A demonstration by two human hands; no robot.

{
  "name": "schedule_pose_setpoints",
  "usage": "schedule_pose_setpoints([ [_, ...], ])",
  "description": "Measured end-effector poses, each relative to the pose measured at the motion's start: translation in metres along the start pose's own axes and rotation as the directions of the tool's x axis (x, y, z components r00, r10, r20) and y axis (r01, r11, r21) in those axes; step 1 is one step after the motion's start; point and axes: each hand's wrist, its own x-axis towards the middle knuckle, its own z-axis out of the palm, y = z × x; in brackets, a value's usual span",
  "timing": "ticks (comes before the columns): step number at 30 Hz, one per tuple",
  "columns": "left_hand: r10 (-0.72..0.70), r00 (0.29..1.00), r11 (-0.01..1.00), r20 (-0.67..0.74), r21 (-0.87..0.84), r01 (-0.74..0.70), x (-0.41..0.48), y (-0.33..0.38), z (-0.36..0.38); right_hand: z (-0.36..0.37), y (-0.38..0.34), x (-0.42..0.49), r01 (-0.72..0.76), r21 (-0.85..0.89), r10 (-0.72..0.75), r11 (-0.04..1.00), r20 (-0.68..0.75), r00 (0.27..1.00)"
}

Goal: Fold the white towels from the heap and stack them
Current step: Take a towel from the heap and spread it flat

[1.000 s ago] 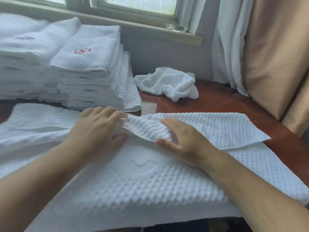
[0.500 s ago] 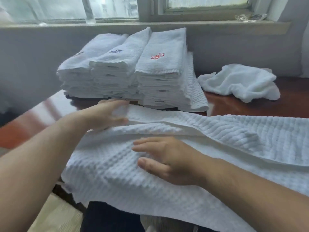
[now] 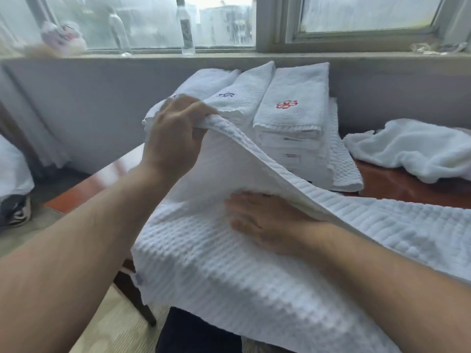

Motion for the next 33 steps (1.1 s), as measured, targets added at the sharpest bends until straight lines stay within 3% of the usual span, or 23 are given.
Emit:
schedule_pose_setpoints([
  [4, -0.036, 0.993, 0.999, -0.111, 0.026, 0.039, -0.02, -0.004, -0.019, 0.001, -0.001, 0.021, -0.048, 0.081, 0.054, 0.996, -0.064, 0.997],
  [9, -0.167, 0.985, 0.984, 0.043, 0.065, 0.164, -0.076, -0.022, -0.02, 0.009, -0.013, 0.021, -0.108, 0.198, 0.106, 0.974, 0.02, 0.994],
  [11, -0.272, 0.951, 0.961, 0.146, 0.1, 0.259, -0.095, -0.028, -0.016, 0.011, -0.027, 0.015, -0.093, 0.265, 0.067, 0.96, 0.104, 0.992],
  [13, -0.38, 0.898, 0.925, 0.221, 0.098, 0.367, -0.108, -0.033, -0.012, 0.011, -0.04, 0.007, -0.027, 0.196, 0.003, 0.98, 0.119, 0.993],
  [16, -0.494, 0.842, 0.867, 0.217, 0.051, 0.495, -0.115, -0.032, -0.009, 0.008, -0.055, -0.008, 0.201, 0.059, -0.202, 0.978, 0.01, 0.979],
  [18, -0.547, 0.823, 0.836, 0.156, 0.051, 0.546, -0.114, -0.03, -0.009, 0.006, -0.062, -0.016, 0.343, -0.007, -0.342, 0.939, -0.111, 0.933],
  [20, -0.6, 0.787, 0.796, 0.143, 0.004, 0.606, -0.111, -0.028, -0.011, 0.006, -0.063, -0.02, 0.39, -0.117, -0.407, 0.913, -0.327, 0.853],
  [22, -0.683, 0.692, 0.674, 0.234, -0.164, 0.721, -0.107, -0.026, -0.012, 0.004, -0.058, -0.017, 0.221, -0.231, -0.309, 0.948, -0.493, 0.813],
  [24, -0.756, 0.563, 0.431, 0.335, -0.393, 0.812, -0.103, -0.024, -0.012, 0.001, -0.05, -0.013, -0.035, -0.191, -0.066, 0.981, -0.497, 0.865],
  [26, -0.862, 0.351, 0.1, 0.366, -0.556, 0.825, -0.099, -0.025, -0.013, 0.002, -0.046, -0.014, -0.162, -0.149, 0.089, 0.975, -0.405, 0.91],
  [28, -0.903, 0.113, -0.163, 0.414, -0.576, 0.801, -0.097, -0.03, -0.017, 0.006, -0.049, -0.016, -0.153, -0.128, 0.091, 0.98, -0.392, 0.916],
  [30, -0.853, -0.005, -0.243, 0.522, -0.388, 0.889, -0.096, -0.04, -0.022, 0.009, -0.055, -0.017, -0.128, -0.074, 0.089, 0.989, -0.389, 0.917],
  [33, -0.764, -0.044, -0.113, 0.644, -0.066, 0.991, -0.091, -0.045, -0.023, 0.012, -0.06, -0.015, -0.17, 0.073, 0.185, 0.983, -0.324, 0.928],
])
